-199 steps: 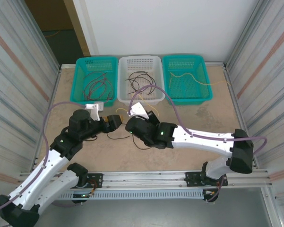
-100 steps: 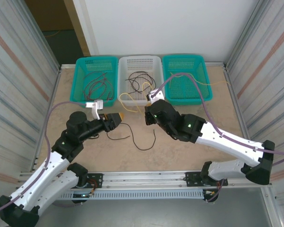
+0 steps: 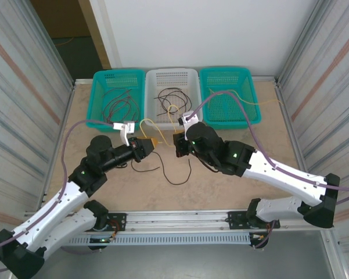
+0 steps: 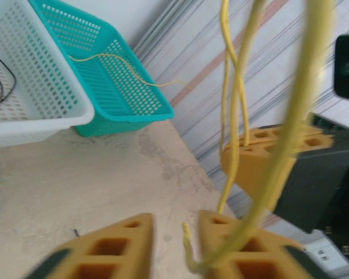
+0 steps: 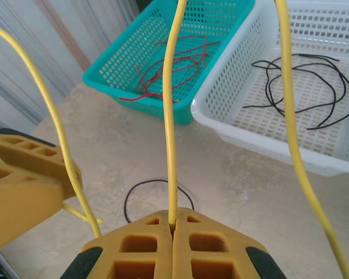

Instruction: Untangle the cables

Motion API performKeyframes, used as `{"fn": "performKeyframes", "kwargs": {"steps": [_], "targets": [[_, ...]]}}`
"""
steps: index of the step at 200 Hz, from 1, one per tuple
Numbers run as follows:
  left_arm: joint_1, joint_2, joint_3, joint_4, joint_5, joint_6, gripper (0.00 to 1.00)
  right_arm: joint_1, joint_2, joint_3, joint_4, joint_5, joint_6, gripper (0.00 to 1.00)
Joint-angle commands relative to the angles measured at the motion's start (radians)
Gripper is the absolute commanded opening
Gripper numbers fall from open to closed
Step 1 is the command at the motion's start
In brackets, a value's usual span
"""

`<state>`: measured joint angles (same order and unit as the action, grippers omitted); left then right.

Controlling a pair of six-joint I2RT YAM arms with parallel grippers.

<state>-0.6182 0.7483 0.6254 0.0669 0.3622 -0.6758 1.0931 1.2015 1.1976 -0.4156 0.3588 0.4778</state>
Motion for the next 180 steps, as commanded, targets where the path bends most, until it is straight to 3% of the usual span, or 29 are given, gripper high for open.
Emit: {"fn": "performKeyframes", "kwargs": {"steps": [1, 14, 56, 93, 109, 139, 180], "targets": [[-0.007, -0.005, 0.039, -0.031, -0.049, 0.033, 0.11, -0.007, -0.041, -0.012, 0.019, -0.005, 0.031, 0.0], [-0.009, -0.005, 0.038, -0.049, -0.066, 0.036, 0.0, -0.016, -0.05, -0.012, 0.007, 0.015, 0.04, 0.0], [-0.015, 0.02, 0.055, -0.198, -0.093, 0.073, 0.0, -0.153, -0.077, 0.02, -0.053, 0.086, 0.048, 0.0], [-0.067, 0.064, 0.069, -0.32, 0.045, 0.153, 0.0, -0.348, -0.076, 0.053, -0.048, 0.028, 0.001, 0.0], [-0.133, 0.079, 0.101, -0.406, 0.065, 0.216, 0.0, -0.414, -0.072, 0.065, -0.044, -0.022, -0.003, 0.0], [-0.273, 0.143, 0.169, -0.552, -0.002, 0.313, 0.0, -0.497, -0.081, 0.082, -0.018, -0.157, 0.035, 0.0], [-0.319, 0.306, 0.195, -0.55, 0.063, 0.345, 0.0, -0.622, -0.104, 0.051, 0.07, -0.453, 0.183, 0.0]]}}
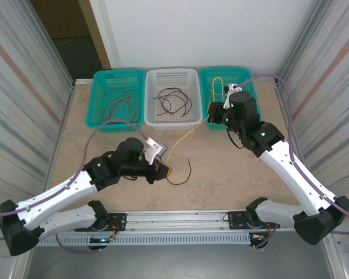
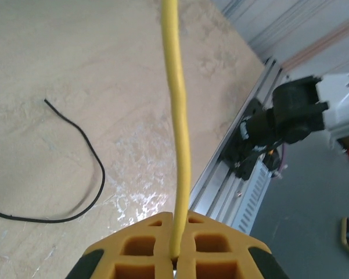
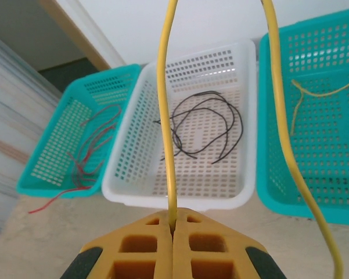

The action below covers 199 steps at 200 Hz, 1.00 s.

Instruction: Untangle the cables

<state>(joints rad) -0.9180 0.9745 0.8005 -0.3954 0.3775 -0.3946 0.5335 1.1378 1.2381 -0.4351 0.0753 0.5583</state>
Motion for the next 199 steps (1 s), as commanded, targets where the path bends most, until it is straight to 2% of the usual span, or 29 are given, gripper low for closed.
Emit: {"fn": "performKeyframes", "kwargs": {"steps": [1, 40, 69, 72, 86, 97, 118, 159, 180, 199], "targets": [[-0.02, 0.083, 0.02, -0.088, 0.048, 0.064, 0.0, -0.064, -0.041, 0.01, 0.091, -0.175, 0.104, 0.0], [-0.053, 0.205, 0.039, -0.065, 0.099, 0.088, 0.0, -0.109, -0.052, 0.025, 0.104, -0.273, 0.153, 0.0], [-0.053, 0.203, 0.054, -0.045, 0.041, 0.074, 0.0, -0.116, -0.043, 0.034, 0.108, -0.293, 0.158, 0.0], [-0.053, 0.197, 0.055, -0.04, 0.032, 0.072, 0.05, -0.116, -0.041, 0.033, 0.107, -0.293, 0.155, 0.0], [-0.052, 0.142, 0.053, -0.015, -0.008, 0.052, 0.43, -0.116, -0.031, 0.028, 0.097, -0.293, 0.147, 0.0], [-0.053, 0.082, 0.044, 0.012, -0.024, 0.046, 0.57, -0.115, -0.025, 0.022, 0.087, -0.295, 0.138, 0.0], [-0.053, -0.046, 0.043, 0.007, -0.096, 0.055, 0.7, -0.113, -0.022, 0.009, 0.049, -0.279, 0.109, 0.0], [-0.048, -0.257, 0.111, -0.19, -0.391, 0.14, 0.98, -0.113, -0.025, 0.014, -0.049, -0.213, 0.034, 0.0], [-0.048, -0.312, 0.145, -0.201, -0.427, 0.182, 0.99, -0.113, -0.014, 0.018, -0.063, -0.241, 0.014, 0.0], [-0.047, -0.29, 0.179, -0.168, -0.418, 0.208, 0.99, -0.103, 0.006, 0.02, -0.055, -0.31, 0.004, 0.0]]}}
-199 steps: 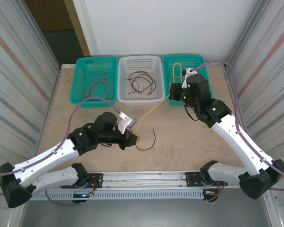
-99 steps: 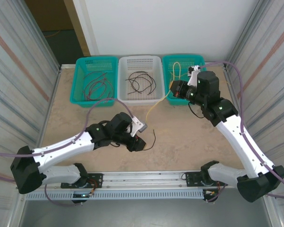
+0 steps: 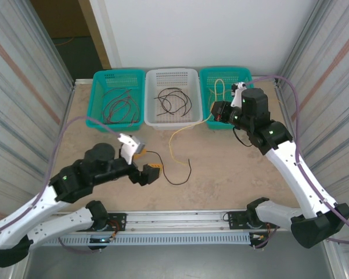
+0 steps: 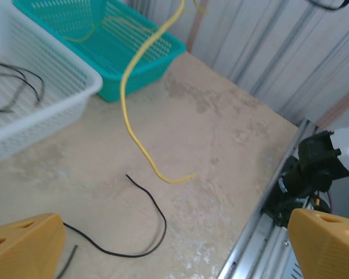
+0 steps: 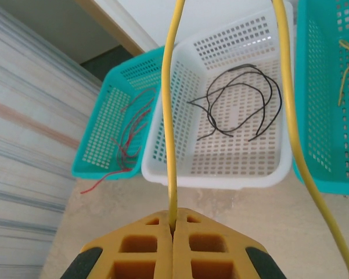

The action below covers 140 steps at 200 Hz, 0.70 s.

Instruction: Untangle the cables

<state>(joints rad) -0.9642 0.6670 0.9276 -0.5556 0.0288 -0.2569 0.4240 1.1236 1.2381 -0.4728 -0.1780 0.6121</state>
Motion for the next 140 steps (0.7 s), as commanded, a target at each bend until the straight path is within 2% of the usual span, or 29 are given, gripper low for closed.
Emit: {"fn": "performKeyframes", "kwargs": {"steps": [1, 30, 44, 68, 86, 120, 140], "targets": [[-0.001, 0.021, 0.053, -0.004, -0.067, 0.072, 0.99, 0.007, 0.022, 0.02, -0.017, -0.06, -0.051, 0.0], [0.003, 0.183, 0.123, 0.049, -0.043, 0.133, 0.99, 0.095, 0.073, 0.054, -0.043, -0.076, -0.108, 0.0], [0.042, 0.285, 0.167, 0.056, -0.039, 0.136, 0.98, 0.153, 0.09, 0.074, -0.06, -0.052, -0.144, 0.0], [0.208, 0.417, 0.216, 0.096, 0.206, 0.061, 0.9, 0.225, 0.1, 0.092, -0.071, -0.058, -0.183, 0.01], [0.282, 0.457, 0.209, 0.158, 0.381, 0.005, 0.86, 0.244, 0.091, 0.077, -0.041, -0.117, -0.189, 0.03], [0.288, 0.48, 0.181, 0.247, 0.591, -0.05, 0.79, 0.258, 0.094, 0.058, -0.009, -0.149, -0.177, 0.04], [0.279, 0.476, 0.146, 0.28, 0.632, -0.073, 0.76, 0.262, 0.1, 0.055, 0.004, -0.158, -0.168, 0.04]]}}
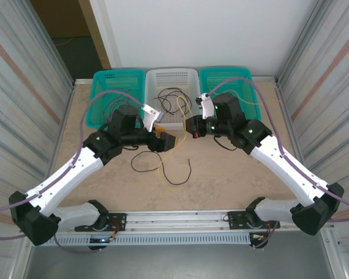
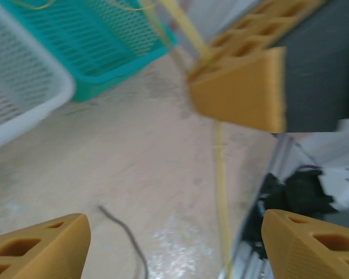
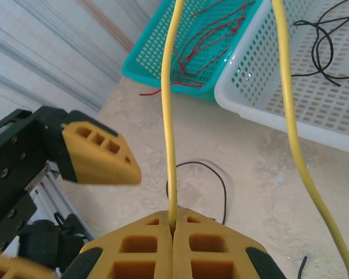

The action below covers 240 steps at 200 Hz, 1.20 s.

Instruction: Untangle the cables

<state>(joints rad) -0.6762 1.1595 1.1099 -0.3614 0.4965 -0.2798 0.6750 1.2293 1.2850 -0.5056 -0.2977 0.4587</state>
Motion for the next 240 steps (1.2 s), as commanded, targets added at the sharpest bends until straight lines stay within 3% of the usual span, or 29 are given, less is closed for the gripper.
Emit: {"fn": "performKeyframes", "kwargs": {"steps": [1, 53, 81, 117, 170, 203, 223, 240], "targets": [[-0.01, -0.017, -0.039, 0.086, 0.165, -0.051, 0.76, 0.012, -0.005, 0.007, 0.038, -0.037, -0.014, 0.04], [-0.056, 0.025, -0.061, 0.055, 0.078, -0.049, 0.59, 0.019, -0.009, -0.021, 0.112, -0.087, 0.041, 0.03], [-0.075, 0.032, -0.054, 0.079, 0.065, -0.05, 0.37, 0.032, -0.008, -0.028, 0.116, -0.074, 0.05, 0.02], [-0.094, -0.018, -0.115, 0.203, -0.017, -0.085, 0.0, 0.031, -0.052, -0.092, 0.187, -0.005, 0.143, 0.0], [-0.222, -0.058, -0.247, 0.459, -0.337, -0.137, 0.0, 0.016, -0.16, -0.295, 0.435, 0.188, 0.489, 0.0], [-0.224, -0.059, -0.241, 0.383, -0.599, -0.24, 0.0, 0.026, -0.193, -0.348, 0.459, 0.277, 0.524, 0.0], [-0.223, -0.036, -0.228, 0.383, -0.589, -0.273, 0.0, 0.024, -0.178, -0.349, 0.462, 0.278, 0.528, 0.01], [-0.224, -0.014, -0.245, 0.436, -0.572, -0.326, 0.0, 0.017, -0.145, -0.327, 0.451, 0.246, 0.521, 0.13]]}}
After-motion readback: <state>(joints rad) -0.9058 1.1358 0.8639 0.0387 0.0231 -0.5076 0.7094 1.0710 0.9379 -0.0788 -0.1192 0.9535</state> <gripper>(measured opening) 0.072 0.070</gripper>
